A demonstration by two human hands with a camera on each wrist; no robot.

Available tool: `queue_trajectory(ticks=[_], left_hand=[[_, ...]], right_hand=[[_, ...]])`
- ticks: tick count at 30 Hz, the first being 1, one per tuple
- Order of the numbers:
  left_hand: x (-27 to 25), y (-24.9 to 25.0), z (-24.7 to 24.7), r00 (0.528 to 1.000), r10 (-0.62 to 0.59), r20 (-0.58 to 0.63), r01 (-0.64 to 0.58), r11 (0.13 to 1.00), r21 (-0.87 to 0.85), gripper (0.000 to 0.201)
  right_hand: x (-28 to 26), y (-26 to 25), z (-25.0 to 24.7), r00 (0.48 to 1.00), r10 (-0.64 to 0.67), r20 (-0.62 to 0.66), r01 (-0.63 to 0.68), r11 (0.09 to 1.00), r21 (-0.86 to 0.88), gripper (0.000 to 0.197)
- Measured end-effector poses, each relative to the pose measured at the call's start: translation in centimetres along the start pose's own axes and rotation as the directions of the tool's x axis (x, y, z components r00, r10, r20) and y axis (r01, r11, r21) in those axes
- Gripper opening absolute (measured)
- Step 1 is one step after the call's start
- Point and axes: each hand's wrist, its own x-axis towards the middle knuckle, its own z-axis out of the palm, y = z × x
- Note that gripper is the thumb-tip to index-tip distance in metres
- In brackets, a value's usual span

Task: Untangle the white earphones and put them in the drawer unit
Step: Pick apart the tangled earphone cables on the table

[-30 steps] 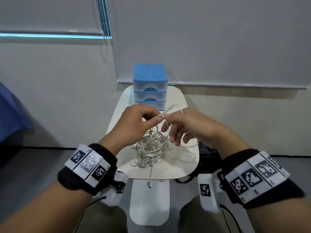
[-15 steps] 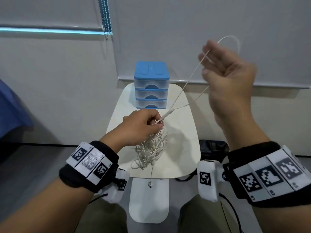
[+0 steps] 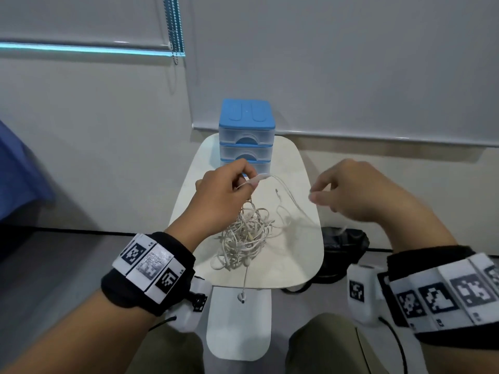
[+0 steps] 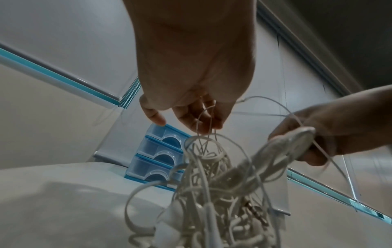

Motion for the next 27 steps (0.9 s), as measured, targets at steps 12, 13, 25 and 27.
queue_trajectory(ticks=[12, 13, 25, 27], left_hand=[[-1.0, 1.6, 0.6, 0.994, 0.107, -0.03, -0.107, 0.994, -0.014, 0.005], [-1.0, 1.4, 0.7, 0.996, 0.087, -0.03, -0.088, 0.996, -0.01, 0.007], [-0.3, 0.4, 0.6, 0.993, -0.061, 0.1, 0.044, 0.985, 0.165, 0.016], [-0.4, 0.5, 0.6, 0.988, -0.068, 0.14, 0.037, 0.976, 0.213, 0.015]], right_hand=[[0.2, -4.4, 2.5, 0.977, -0.215, 0.007, 0.205, 0.938, 0.279, 0.035], [0.3, -4.5, 2.4, 0.975, -0.21, -0.072, 0.222, 0.916, 0.334, 0.033], [-0.9, -4.5, -3.1, 0.909, -0.105, -0.403, 0.408, 0.024, 0.913, 0.022], [-0.9, -4.3, -2.8, 0.905, -0.037, -0.425, 0.426, 0.096, 0.9, 0.02]])
